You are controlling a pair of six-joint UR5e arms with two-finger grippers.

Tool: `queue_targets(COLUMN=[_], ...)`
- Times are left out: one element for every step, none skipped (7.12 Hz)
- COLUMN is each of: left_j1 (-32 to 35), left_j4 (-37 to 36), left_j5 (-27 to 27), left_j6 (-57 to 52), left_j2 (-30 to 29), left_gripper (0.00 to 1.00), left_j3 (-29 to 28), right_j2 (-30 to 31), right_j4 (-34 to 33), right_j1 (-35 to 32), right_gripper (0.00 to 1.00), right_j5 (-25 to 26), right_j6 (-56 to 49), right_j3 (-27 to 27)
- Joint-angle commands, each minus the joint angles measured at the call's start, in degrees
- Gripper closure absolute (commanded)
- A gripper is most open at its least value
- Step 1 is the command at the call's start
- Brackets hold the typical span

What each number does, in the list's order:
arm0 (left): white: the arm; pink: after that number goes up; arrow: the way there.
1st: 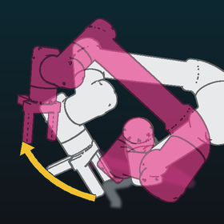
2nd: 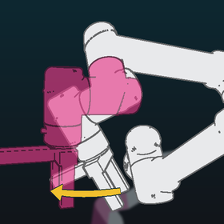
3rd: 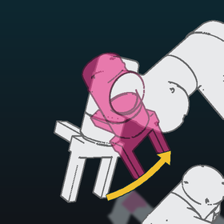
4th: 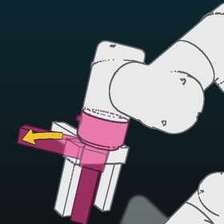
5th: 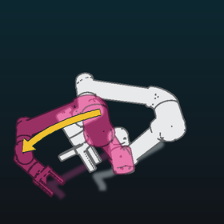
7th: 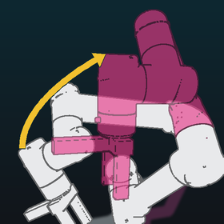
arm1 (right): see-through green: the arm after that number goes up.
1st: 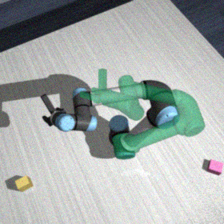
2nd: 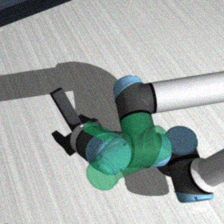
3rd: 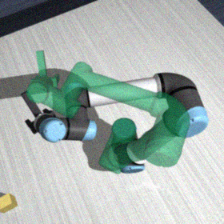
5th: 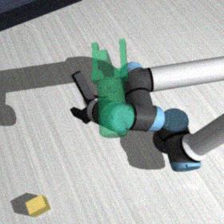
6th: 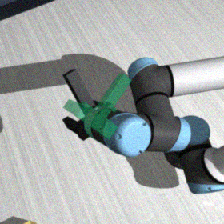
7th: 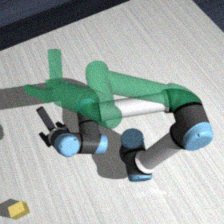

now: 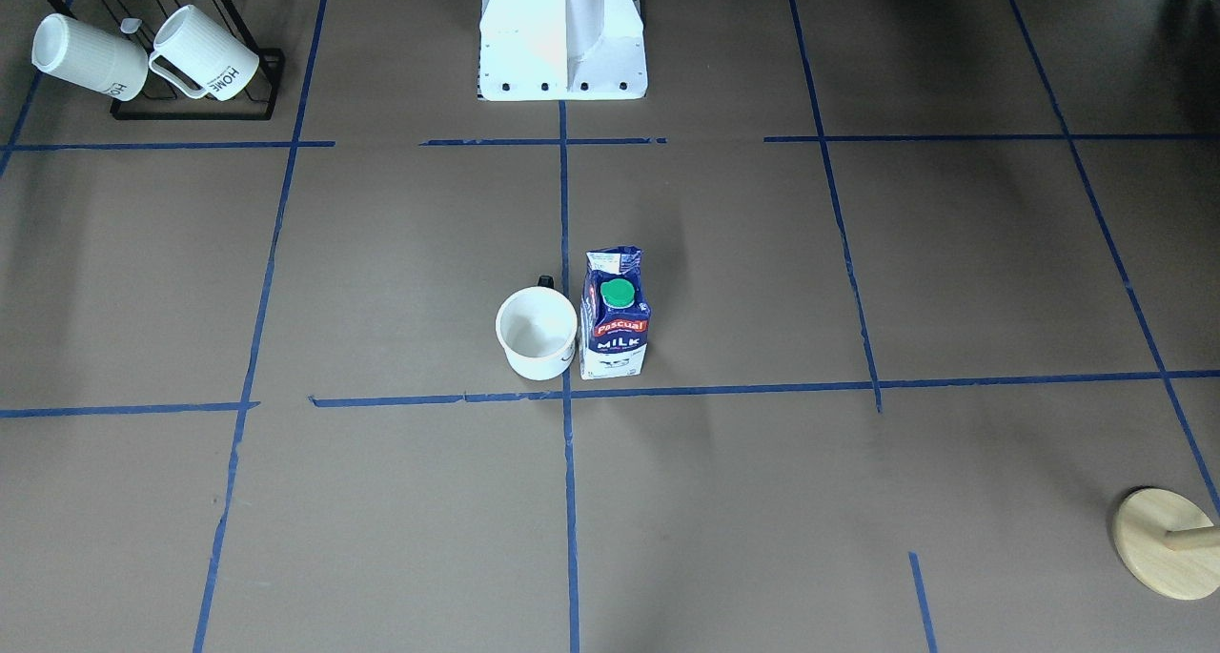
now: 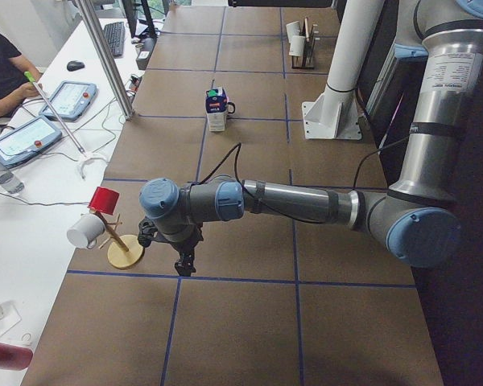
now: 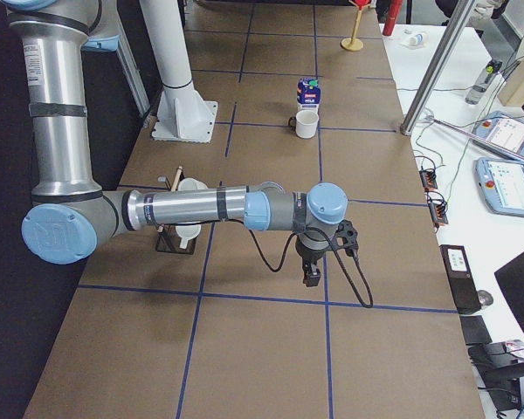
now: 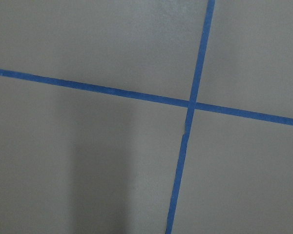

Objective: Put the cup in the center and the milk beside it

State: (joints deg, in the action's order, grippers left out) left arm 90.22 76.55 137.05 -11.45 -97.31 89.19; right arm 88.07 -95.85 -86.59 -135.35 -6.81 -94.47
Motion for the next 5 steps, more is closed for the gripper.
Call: queue_targets(left_j1=[-0.13, -0.05, -0.05, -0.13, -0.13], left_j4=[0.18, 0.53, 0.53, 0.62, 0.71], left_j5=[-3.61, -4.24, -4.25, -3.81, -3.9], left_j6=[0.28, 0.37, 0.29, 0.29, 0.29], left_j2=[0.19, 0.45, 1.06, 0.81, 0.46], left_gripper=[0.0, 0.0, 0.0, 0.0, 0.0], left_j3=[-0.5, 0.01, 0.45, 1.15, 1.6], right_j2=[0.17, 0.17, 0.17, 0.17, 0.09], right_j4=[0.14, 0.14, 0.14, 0.14, 0.14], right_j1=[0.02, 0.11, 0.11, 0.11, 0.2], right_gripper=[0.0, 0.0, 0.0, 0.0, 0.0], right_j5=[0.0, -0.09, -0.17, -0.26, -0.18], right_j6=[-0.04, 0.04, 0.04, 0.04, 0.04], right_j3=[0.08, 0.17, 0.25, 0.25, 0.34])
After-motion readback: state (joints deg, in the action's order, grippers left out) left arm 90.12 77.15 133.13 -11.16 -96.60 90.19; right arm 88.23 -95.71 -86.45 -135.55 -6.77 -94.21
